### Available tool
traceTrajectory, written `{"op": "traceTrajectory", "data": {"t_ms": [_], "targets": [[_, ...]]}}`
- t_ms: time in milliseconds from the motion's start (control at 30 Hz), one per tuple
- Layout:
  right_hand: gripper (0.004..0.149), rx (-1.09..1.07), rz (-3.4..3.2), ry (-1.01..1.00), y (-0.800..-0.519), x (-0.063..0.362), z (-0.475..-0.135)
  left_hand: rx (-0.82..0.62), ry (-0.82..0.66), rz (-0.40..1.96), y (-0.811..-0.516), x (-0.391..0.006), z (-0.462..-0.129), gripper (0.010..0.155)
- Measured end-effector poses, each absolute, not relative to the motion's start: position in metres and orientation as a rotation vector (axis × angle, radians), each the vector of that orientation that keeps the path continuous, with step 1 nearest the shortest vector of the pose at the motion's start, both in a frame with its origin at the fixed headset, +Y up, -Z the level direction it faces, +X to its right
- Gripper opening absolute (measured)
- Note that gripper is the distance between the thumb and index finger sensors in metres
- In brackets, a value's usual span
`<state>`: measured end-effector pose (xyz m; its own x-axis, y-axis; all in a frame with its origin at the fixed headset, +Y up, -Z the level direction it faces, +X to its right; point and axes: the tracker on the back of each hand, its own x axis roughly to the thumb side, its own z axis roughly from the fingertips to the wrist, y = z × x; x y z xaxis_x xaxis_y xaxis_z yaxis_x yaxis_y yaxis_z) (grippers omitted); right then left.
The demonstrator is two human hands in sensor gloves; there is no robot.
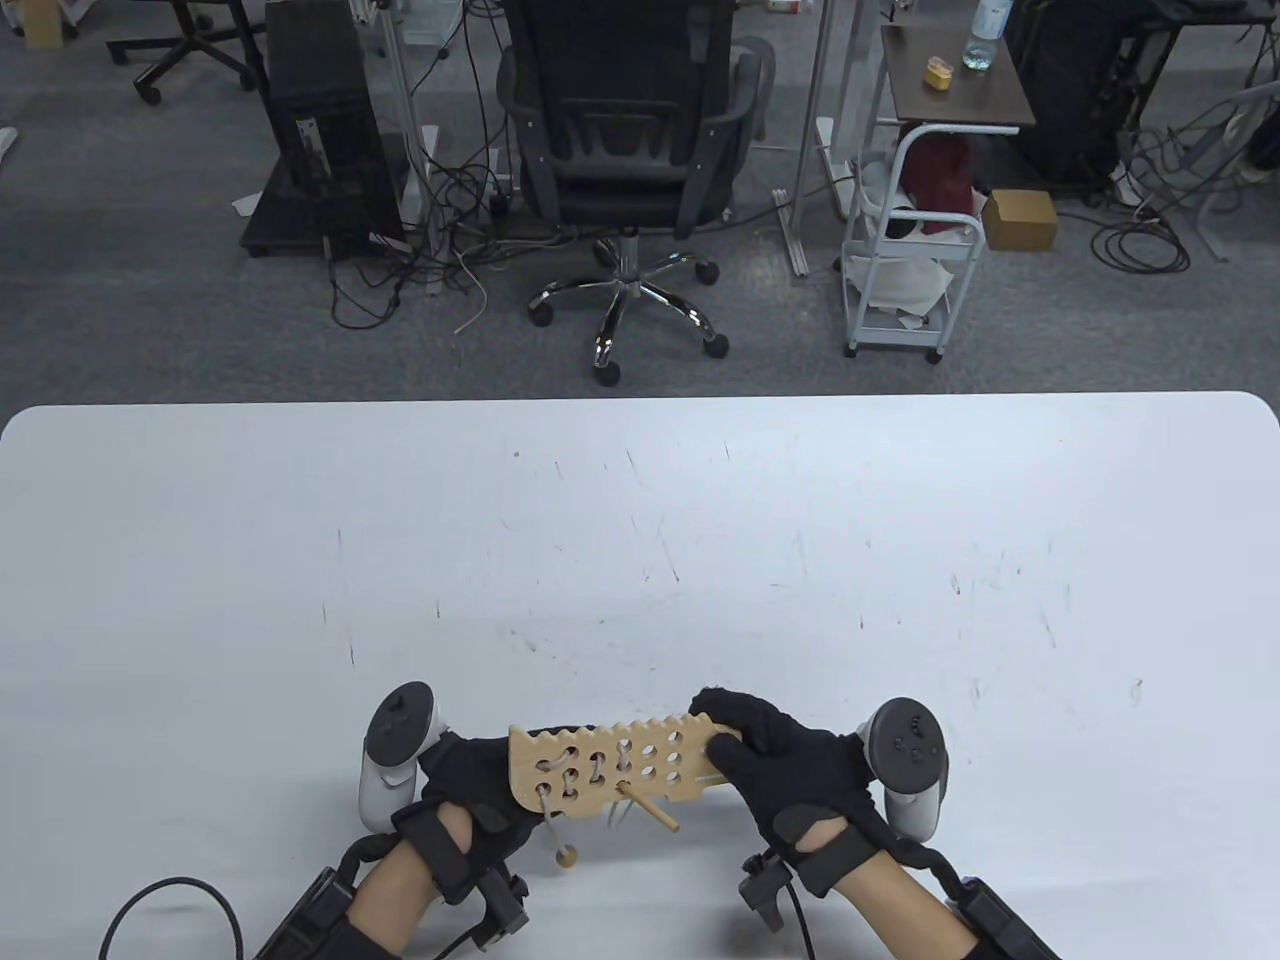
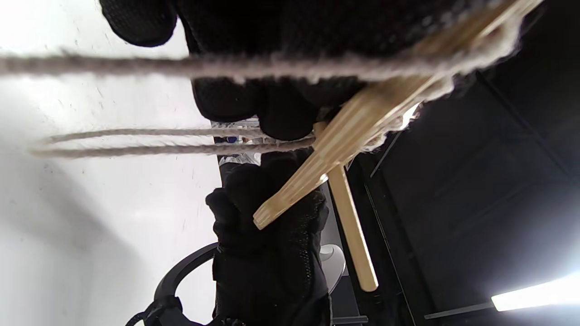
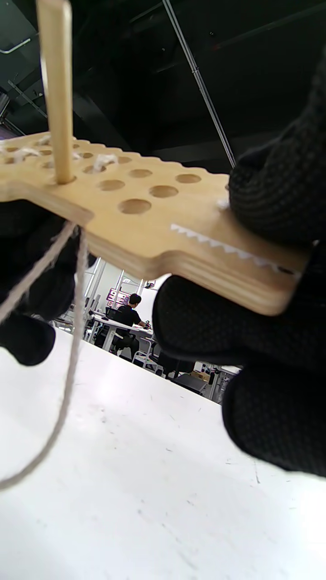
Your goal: Thread rope through all holes on crocodile lacing toy
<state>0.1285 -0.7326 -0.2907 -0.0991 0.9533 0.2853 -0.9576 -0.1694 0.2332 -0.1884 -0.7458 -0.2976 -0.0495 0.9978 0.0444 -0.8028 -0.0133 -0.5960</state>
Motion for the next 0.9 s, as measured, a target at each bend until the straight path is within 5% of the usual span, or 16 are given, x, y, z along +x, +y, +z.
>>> {"op": "traceTrajectory", "data": {"t_ms": [567,900], "targets": [[0.048,0.425,1.756,-0.013,-0.732,0.131,-0.292,-0.485,-0.489,1.544,-0.748,-0.19,-0.298,0.048],[0.048,0.352,1.712,-0.003,-0.735,0.139,-0.296,-0.336,-0.358,1.594,-0.746,-0.211,-0.303,0.051]]}}
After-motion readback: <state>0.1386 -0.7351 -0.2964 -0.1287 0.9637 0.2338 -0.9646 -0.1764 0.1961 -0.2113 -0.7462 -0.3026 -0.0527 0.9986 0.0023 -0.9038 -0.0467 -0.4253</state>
